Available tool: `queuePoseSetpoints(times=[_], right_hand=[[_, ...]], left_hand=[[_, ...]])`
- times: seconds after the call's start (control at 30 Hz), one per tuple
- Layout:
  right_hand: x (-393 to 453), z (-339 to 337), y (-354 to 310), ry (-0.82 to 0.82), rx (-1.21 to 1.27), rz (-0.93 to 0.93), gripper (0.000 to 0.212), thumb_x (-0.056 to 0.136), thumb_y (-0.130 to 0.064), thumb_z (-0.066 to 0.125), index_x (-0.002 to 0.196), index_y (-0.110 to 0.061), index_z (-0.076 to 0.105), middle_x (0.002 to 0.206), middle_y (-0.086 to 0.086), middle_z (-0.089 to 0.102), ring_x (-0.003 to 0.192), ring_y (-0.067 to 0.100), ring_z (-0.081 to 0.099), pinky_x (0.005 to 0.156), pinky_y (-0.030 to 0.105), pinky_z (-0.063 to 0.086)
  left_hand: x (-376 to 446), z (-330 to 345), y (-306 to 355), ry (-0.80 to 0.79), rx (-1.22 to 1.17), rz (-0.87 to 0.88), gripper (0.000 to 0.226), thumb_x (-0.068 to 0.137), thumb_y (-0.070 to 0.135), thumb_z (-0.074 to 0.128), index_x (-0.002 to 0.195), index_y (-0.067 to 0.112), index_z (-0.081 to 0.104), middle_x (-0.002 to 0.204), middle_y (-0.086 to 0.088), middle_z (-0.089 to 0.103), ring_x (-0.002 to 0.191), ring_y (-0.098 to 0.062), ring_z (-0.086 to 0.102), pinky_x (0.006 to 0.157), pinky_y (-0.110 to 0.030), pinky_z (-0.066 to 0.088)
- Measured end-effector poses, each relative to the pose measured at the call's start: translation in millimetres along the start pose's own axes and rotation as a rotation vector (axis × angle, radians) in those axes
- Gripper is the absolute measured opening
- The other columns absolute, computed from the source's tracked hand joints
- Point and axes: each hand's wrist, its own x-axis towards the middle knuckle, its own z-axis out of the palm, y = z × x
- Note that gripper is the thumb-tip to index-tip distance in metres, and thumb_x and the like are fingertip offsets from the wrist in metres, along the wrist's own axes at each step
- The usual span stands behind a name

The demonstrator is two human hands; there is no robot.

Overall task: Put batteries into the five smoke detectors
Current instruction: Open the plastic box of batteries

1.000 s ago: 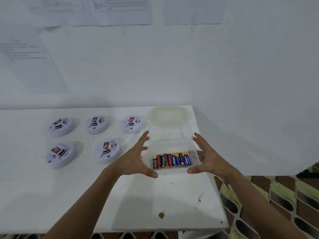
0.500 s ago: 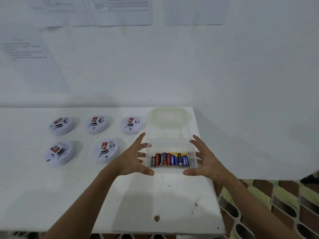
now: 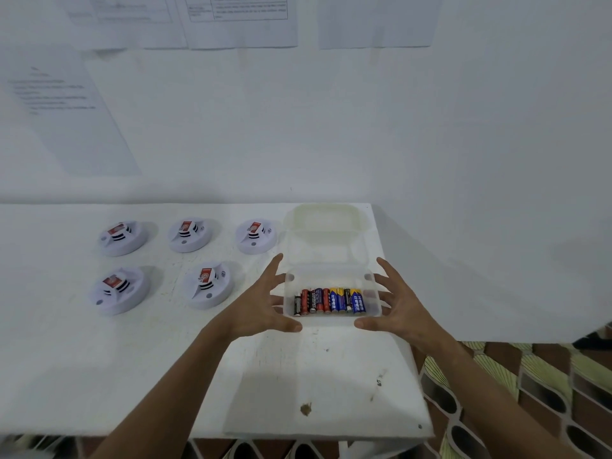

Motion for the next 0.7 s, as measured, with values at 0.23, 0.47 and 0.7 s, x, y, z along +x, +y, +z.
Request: queuePoseSetpoints(times=[0.23,0.47,0.7], right_hand=[[-6,5,0,0.025,-0.002,0.009,0.120,0.055,-0.033,0.092,0.149,-0.047,0.018,0.134,-0.032,0.043,0.120,0.002,0.055,0.081,0.015,0.054],[-12,8,-3,0.042,0.021,0.014,0.126,0.050,-0.041,0.096,0.149,-0.049,0.019,0.146,-0.016,0.045,0.126,0.010,0.055,0.094,0.028,0.054],[-20,17,-5,0.076,0.047,0.011,0.119,0.057,-0.028,0.094,0.146,-0.053,0.019,0.155,-0.007,0.038,0.134,0.016,0.050,0.106,0.044,0.048]], left_hand=[[-3,2,-4,0.008,-0.076,-0.005,0.128,0.066,0.012,0.088,0.152,0.040,-0.003,0.148,0.015,0.032,0.118,-0.018,0.056,0.079,-0.025,0.057],[-7,2,-6,-0.004,-0.140,-0.021,0.127,0.067,0.006,0.087,0.152,0.039,-0.003,0.152,0.013,0.032,0.112,-0.008,0.059,0.077,-0.024,0.057],[-12,3,-6,-0.004,-0.120,-0.012,0.127,0.068,0.010,0.087,0.151,0.041,-0.005,0.155,0.013,0.027,0.123,-0.017,0.052,0.083,-0.024,0.055]])
